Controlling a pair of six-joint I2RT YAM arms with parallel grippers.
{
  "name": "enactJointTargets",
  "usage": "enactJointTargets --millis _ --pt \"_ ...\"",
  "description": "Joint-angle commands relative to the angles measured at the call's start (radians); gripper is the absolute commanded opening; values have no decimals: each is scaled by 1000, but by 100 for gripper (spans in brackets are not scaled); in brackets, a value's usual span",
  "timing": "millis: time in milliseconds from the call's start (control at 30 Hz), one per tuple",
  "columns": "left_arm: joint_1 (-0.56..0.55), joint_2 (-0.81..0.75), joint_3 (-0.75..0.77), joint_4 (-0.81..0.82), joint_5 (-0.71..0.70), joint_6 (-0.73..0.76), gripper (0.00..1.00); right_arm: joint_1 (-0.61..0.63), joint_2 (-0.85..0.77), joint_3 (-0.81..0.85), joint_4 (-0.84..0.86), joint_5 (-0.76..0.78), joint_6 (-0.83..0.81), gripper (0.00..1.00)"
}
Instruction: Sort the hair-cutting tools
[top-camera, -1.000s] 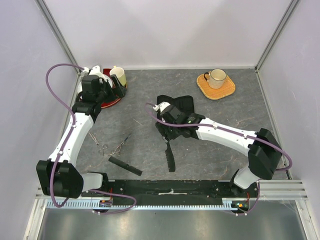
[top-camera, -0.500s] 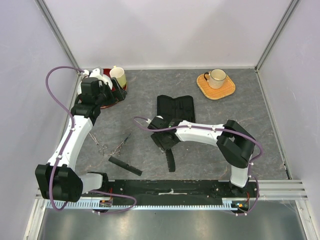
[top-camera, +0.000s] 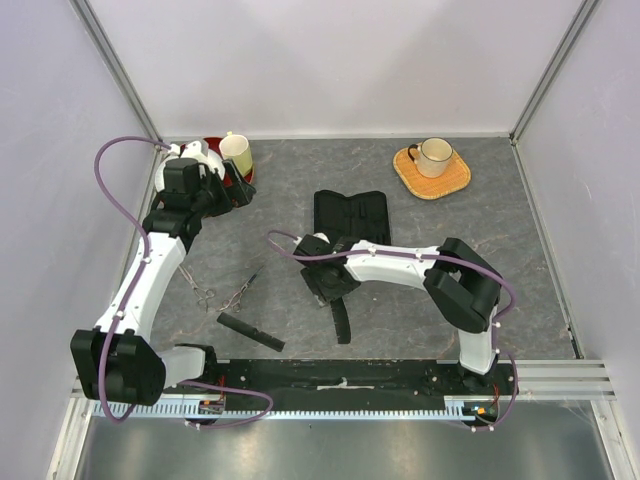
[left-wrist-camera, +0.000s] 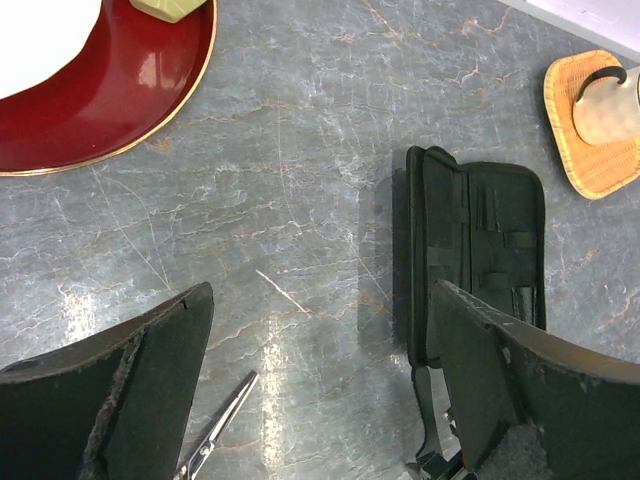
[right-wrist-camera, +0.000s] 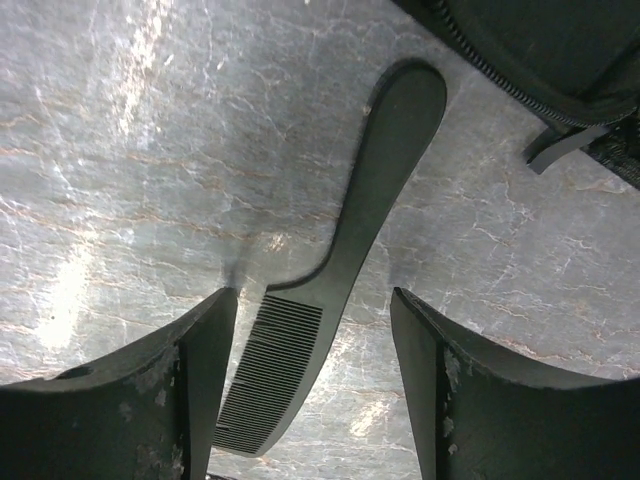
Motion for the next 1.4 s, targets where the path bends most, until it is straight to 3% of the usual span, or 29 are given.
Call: enactJointTargets --millis 0,333,567,800,1367 --pt "2 -27 -7 -2 26 -34 95 6 23 64 -15 57 49 70" --pt "2 -27 -10 -10 31 -37 95 -31 49 61 -29 69 115 57" --pt "2 -26 -19 -11 40 -46 95 -89 63 36 -25 -42 96 53" --pt "2 -12 -16 -11 23 -29 95 -101 97 24 -35 -162 73 38" --pt "2 -52 -76 6 63 -46 95 -103 152 25 -77 -200 58 19"
